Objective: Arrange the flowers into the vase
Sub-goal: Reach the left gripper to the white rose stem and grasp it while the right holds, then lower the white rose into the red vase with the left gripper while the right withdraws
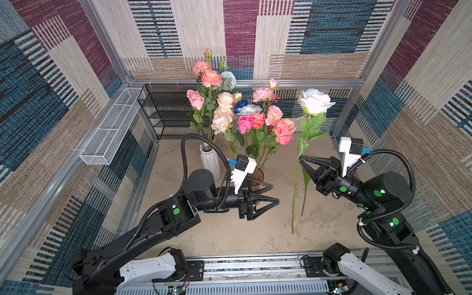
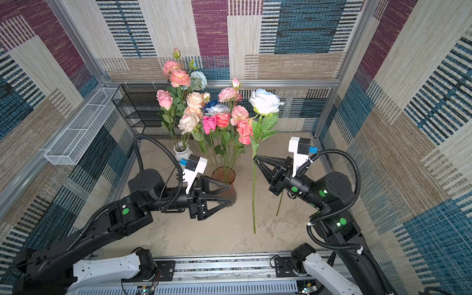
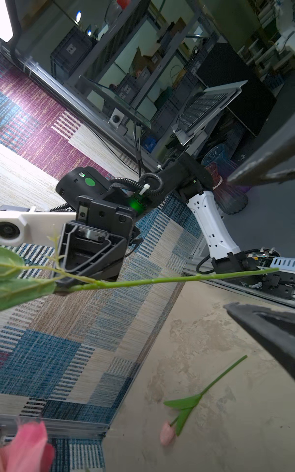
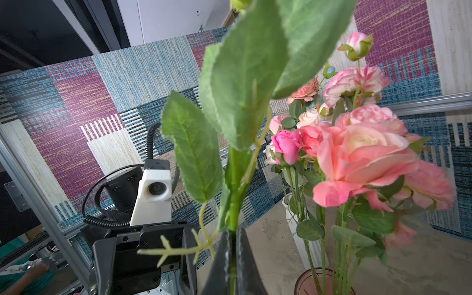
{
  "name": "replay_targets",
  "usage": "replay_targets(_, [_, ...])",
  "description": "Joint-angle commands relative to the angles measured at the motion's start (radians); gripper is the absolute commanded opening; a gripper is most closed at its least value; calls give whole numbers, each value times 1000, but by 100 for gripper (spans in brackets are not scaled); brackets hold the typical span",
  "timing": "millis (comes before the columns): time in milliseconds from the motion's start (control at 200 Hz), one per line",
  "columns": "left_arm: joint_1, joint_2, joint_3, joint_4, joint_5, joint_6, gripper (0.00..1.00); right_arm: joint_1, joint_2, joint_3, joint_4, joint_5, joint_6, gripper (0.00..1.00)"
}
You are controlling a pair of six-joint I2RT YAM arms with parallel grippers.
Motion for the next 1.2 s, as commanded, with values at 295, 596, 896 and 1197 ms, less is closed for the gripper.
replay_targets(295, [-25,222,220,-8,-152,182,60,7,-22,-16,40,-20,24,0])
replay_targets(596, [-25,301,299,-24,-145,206,38,8,-40,-37,39,-18,27,0])
replay_targets(896, [-25,288,287,-29,-160,205,0,7,-67,-57,28,11,32,18])
replay_targets(1197, [-25,162,196,-85,-322,287,0,8,-112,-86,-24,94,6,57])
